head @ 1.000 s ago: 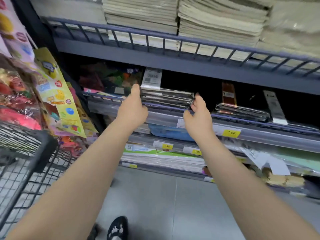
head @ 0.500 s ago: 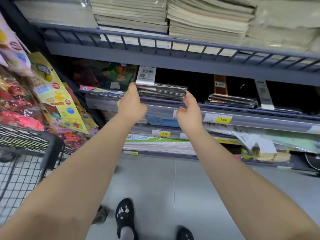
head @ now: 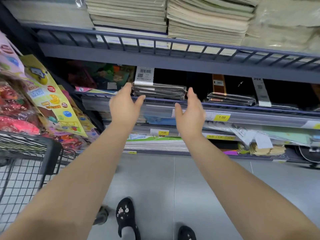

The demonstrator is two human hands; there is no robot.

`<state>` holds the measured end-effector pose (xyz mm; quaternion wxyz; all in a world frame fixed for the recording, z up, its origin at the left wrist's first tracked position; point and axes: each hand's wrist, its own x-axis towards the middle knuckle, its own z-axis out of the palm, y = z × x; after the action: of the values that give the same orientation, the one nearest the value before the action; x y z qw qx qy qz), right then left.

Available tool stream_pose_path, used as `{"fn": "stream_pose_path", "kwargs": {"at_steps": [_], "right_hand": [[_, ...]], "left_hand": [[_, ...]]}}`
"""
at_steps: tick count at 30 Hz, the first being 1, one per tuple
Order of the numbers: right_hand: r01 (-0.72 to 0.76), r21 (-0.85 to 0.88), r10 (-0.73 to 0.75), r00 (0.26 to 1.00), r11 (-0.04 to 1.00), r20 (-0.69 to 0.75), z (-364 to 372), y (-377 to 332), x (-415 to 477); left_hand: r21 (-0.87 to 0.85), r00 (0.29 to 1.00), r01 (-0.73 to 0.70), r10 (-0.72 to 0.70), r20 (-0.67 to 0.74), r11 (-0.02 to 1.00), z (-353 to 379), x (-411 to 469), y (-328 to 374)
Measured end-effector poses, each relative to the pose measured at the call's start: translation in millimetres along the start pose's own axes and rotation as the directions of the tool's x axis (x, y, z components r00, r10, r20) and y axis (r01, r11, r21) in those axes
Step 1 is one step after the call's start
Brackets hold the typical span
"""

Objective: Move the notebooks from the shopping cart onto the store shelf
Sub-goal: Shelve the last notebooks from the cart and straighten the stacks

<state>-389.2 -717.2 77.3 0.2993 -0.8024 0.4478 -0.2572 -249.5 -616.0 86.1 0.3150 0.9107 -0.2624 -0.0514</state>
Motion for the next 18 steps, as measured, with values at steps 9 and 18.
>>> {"fn": "stream_pose_path", "kwargs": {"at_steps": [9, 18], "right_hand": [[-0.022, -0.117, 0.016, 0.999, 0.993, -0.049, 14.5, 15.6, 23.6], [-0.011, -0.039, 0.011, 1.000, 0.999, -0.015, 6.2, 14.4, 18.2]], "left_hand": [[-0.035, 0.994, 0.111, -0.112, -0.001, 0.993, 18.2, 17.3, -7.5], [0.008, 0.998, 0.055, -0.055, -0.013, 0.998, 14.2, 2.5, -5.7]]}}
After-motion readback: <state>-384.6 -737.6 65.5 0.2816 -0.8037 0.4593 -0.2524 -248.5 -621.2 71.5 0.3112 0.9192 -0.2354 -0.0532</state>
